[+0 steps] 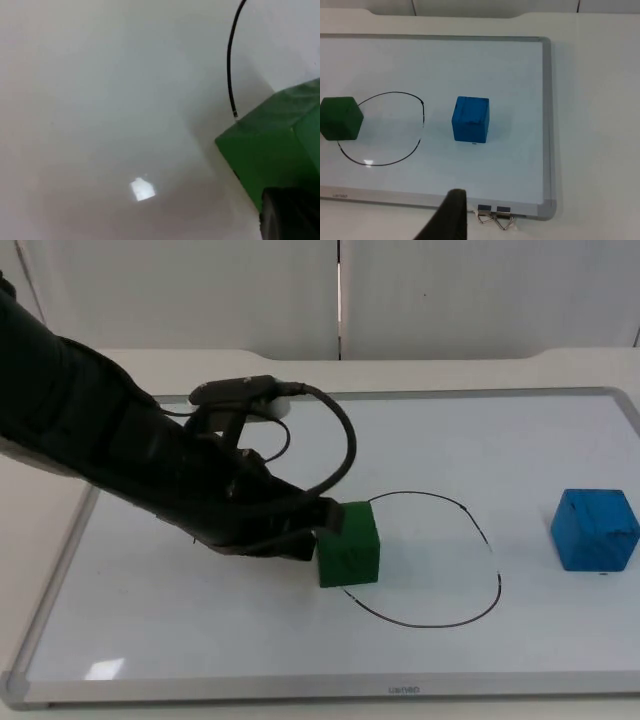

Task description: Push the two cubes into the marked area.

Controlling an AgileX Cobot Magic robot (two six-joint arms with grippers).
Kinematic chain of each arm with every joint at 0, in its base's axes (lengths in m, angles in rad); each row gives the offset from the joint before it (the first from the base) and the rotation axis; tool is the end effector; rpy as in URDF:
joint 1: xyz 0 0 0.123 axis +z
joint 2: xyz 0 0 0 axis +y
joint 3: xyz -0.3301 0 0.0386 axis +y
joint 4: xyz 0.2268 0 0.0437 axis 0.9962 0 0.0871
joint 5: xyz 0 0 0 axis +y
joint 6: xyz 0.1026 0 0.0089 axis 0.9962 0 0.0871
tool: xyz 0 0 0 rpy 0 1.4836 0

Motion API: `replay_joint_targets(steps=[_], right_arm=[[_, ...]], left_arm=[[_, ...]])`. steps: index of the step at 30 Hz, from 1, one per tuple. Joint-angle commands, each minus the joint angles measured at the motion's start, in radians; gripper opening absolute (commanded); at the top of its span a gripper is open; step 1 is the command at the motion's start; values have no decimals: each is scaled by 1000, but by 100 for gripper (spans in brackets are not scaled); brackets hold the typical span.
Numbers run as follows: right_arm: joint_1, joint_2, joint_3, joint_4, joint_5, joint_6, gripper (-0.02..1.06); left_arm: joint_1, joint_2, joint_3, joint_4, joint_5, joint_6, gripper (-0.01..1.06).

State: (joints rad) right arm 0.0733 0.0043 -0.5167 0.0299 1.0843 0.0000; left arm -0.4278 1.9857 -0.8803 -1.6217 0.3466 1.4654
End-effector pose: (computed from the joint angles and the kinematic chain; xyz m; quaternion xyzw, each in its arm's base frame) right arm -0.0626 -0.0019 0.2643 -0.0322 0.8554 0.0338 0.5158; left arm 0.3145 -0.1819 0.1450 0.1745 0.9302 -0.2385 0.2177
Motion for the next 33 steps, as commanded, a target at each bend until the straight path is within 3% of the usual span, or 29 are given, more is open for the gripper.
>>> replay_joint_targets(steps=[1, 16, 33], right_arm=[[-9, -4, 2, 0, -7, 6, 105], [-9, -4, 2, 0, -7, 6, 105], [-9, -4, 2, 0, -7, 6, 105]], left_arm=[[-11, 2, -1, -18, -21, -6, 0], [-26, 2, -5, -123, -46, 83, 0], [-51, 18, -34, -123, -33, 100, 0]])
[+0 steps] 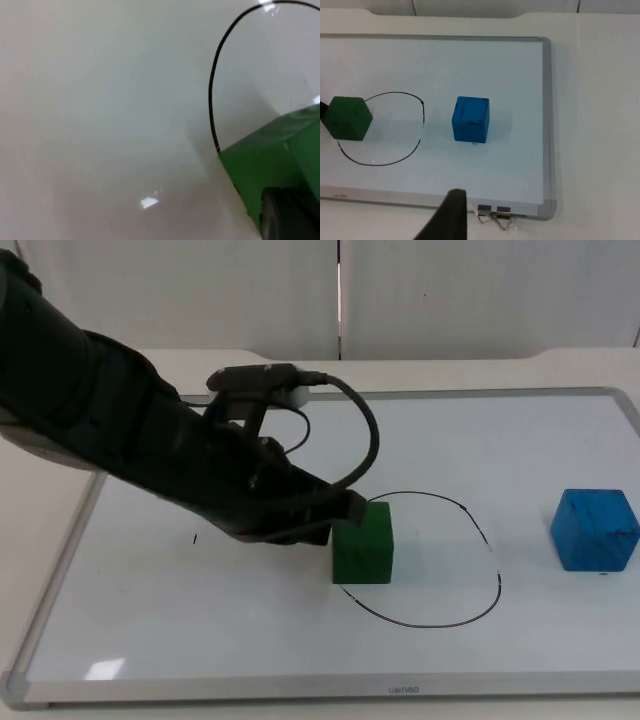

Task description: Push the two cubes into the marked area.

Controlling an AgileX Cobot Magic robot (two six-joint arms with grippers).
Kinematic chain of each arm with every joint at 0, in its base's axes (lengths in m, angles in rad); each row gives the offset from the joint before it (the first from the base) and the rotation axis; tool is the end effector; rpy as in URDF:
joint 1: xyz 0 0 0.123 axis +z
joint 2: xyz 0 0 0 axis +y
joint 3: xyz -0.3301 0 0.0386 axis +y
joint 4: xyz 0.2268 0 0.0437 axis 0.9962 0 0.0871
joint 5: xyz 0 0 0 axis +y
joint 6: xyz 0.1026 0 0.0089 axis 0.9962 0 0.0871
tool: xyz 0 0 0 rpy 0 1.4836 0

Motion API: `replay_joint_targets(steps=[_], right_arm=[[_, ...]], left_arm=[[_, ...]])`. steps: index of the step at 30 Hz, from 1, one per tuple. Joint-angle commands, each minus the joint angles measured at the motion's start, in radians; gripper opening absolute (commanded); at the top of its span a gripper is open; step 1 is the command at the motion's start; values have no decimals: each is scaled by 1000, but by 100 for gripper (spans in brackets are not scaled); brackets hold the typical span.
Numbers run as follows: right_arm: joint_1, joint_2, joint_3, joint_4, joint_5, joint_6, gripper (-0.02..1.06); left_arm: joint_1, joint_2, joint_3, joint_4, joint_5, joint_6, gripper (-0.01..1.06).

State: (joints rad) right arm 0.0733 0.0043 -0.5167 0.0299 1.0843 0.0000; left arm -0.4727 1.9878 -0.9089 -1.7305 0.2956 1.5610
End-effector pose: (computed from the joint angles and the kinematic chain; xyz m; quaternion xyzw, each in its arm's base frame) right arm -0.0626 -0.0019 0.2643 -0.0322 0.8554 0.0338 0.5158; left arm 0.3182 -0.1960 0.1501 0.1832 0.9242 -0.2284 0.2453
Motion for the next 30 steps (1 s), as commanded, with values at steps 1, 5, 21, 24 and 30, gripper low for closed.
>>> replay_joint_targets(steps=[1, 5, 21, 24, 30], right_arm=[[-9, -4, 2, 0, -7, 6, 105], [-9, -4, 2, 0, -7, 6, 105], [-9, -4, 2, 0, -7, 6, 105], [-9, -4, 2, 0, -7, 6, 105], [-9, -4, 2, 0, -7, 6, 105]], left_arm=[[-6, 16, -5, -14, 18, 5, 0], [-6, 37, -5, -14, 47, 5, 0], [-6, 50, -27, -14, 109, 12, 0], [-6, 50, -33, -14, 102, 12, 0], [-6, 50, -33, -14, 100, 20, 0]])
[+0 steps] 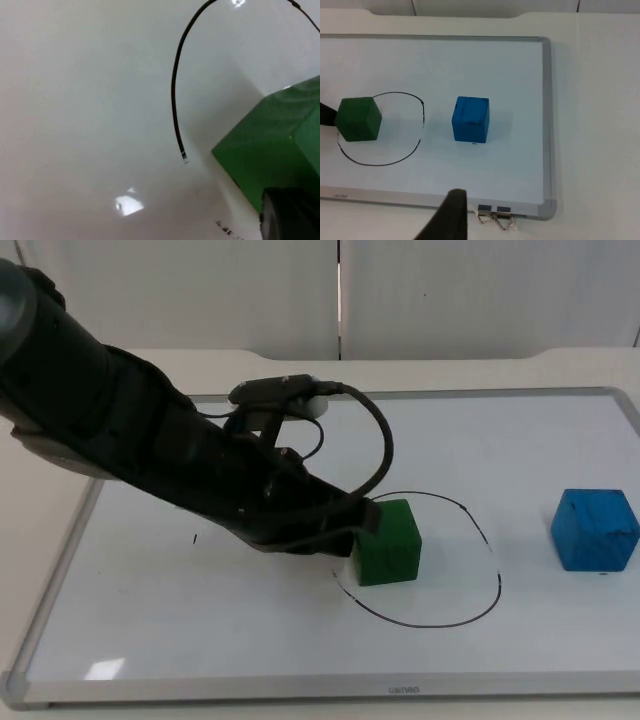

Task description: Push the two cubes into the marked area.

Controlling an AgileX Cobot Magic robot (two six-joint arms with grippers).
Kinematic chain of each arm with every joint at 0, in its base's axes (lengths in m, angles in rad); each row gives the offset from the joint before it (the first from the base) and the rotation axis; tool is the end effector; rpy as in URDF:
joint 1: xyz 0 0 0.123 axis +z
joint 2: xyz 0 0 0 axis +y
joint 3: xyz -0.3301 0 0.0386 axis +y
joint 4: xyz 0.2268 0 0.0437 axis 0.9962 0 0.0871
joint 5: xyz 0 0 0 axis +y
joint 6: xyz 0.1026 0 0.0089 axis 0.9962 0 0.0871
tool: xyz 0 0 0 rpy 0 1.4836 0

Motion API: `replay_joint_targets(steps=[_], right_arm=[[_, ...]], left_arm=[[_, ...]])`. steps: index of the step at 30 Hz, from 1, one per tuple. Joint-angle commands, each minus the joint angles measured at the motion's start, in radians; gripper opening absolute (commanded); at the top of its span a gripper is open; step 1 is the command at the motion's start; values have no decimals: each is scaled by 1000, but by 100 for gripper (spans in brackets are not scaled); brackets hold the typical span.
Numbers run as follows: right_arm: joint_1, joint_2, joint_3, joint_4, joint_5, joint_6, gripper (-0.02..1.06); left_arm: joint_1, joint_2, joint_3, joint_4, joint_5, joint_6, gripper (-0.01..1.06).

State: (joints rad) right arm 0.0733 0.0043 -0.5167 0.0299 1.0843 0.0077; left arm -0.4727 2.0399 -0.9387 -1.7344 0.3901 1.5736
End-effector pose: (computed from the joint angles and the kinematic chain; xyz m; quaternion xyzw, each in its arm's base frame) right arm -0.0626 -0.0019 0.2643 -0.0289 0.8556 0.0358 0.5157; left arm 0.3216 -0.2079 0.1401 0.1971 0.9151 -0.2681 0.2278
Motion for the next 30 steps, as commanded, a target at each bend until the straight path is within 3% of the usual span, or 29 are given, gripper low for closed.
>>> replay_joint_targets(steps=[1, 4, 9, 15, 24, 28, 30], right_arm=[[-9, -4, 2, 0, -7, -2, 105], [-9, -4, 2, 0, -7, -2, 105], [-9, -4, 2, 0, -7, -2, 105], [-9, -4, 2, 0, -7, -2, 105], [-9, -4, 2, 0, -7, -2, 105], [-9, -4, 2, 0, -7, -2, 105], [-9, -4, 2, 0, -7, -2, 105]], left_arm=[[-6, -2, -3, -10, 5, 8, 0], [-6, -11, -3, -10, 1, 8, 0], [-4, -62, -3, -10, -97, 1, 0], [-4, -242, -3, 145, -191, -110, 0], [-4, -564, -3, 321, -194, -251, 0], [-4, -686, -3, 477, -180, -398, 0], [-4, -784, -3, 628, -152, -531, 0]])
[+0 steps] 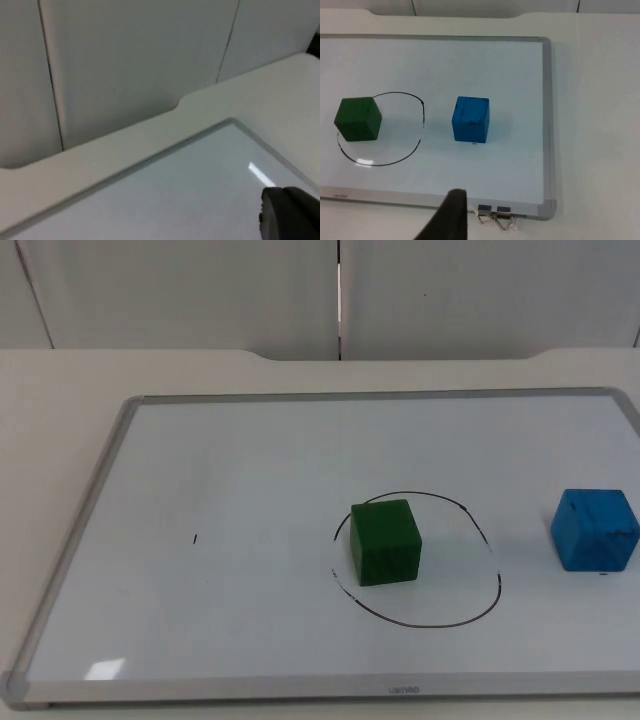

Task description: Push the two cubes into the marked area.

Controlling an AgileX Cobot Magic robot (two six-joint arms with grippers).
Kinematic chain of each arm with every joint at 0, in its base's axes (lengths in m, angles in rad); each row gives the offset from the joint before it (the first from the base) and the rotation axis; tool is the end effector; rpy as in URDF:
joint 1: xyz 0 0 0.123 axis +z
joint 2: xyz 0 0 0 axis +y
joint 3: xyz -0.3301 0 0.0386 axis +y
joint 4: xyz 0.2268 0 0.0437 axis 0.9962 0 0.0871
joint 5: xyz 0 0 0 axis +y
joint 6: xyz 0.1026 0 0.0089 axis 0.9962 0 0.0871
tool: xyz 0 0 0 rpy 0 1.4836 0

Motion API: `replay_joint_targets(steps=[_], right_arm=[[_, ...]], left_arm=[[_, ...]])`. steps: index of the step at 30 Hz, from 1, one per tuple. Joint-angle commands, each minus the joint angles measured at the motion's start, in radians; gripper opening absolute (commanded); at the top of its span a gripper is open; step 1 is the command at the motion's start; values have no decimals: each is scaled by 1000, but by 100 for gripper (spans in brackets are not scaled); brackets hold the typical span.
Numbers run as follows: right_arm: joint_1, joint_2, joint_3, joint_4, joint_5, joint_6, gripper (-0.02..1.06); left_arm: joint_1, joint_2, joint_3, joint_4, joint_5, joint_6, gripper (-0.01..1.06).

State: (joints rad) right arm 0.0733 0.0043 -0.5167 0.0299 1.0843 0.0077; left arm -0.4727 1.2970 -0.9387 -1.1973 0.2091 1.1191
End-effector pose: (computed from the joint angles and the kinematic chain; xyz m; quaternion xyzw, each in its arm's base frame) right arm -0.0626 -0.0019 0.2643 -0.0289 0.8556 0.0358 0.5157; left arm 0.2318 -0.1410 0.3781 0.2173 0.7875 -0.2299 0.5289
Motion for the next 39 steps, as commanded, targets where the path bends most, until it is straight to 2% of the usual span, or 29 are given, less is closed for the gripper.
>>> replay_joint_targets(steps=[1, 3, 4, 5, 9, 10, 12, 15, 24, 27, 32, 35, 39], right_arm=[[-9, -4, 2, 0, -7, -2, 105], [-9, -4, 2, 0, -7, -2, 105], [-9, -4, 2, 0, -7, -2, 105], [-9, -4, 2, 0, -7, -2, 105], [-9, -4, 2, 0, -7, 0, 105], [-9, -4, 2, 0, -7, 0, 105], [-9, -4, 2, 2, -7, 2, 105], [-9, -4, 2, 2, -7, 2, 105], [-9, -4, 2, -2, -7, 2, 105], [-9, -4, 2, -2, -7, 2, 105], [-9, -4, 2, -2, -7, 2, 105], [-9, -4, 2, -2, -7, 2, 105], [-9, -4, 2, -2, -7, 2, 105]], left_arm=[[-4, -72, -3, 163, 46, -126, 0], [-4, -139, -3, 312, 98, -259, 0], [-4, -139, -3, 312, 98, -259, 0], [-4, -170, -3, 407, 126, -322, 0], [-4, -266, -3, 700, 298, -567, 0], [-4, -266, -3, 700, 298, -567, 0], [-4, -307, -3, 768, 383, -625, 0], [-4, -371, 19, 794, 432, -655, 0], [-4, -581, 177, 793, 440, -696, 0], [-4, -640, 195, 798, 461, -712, 0], [-4, -758, 197, 937, 586, -818, 0], [-4, -803, 197, 992, 632, -865, 0], [-4, -871, 197, 1015, 692, -885, 0]])
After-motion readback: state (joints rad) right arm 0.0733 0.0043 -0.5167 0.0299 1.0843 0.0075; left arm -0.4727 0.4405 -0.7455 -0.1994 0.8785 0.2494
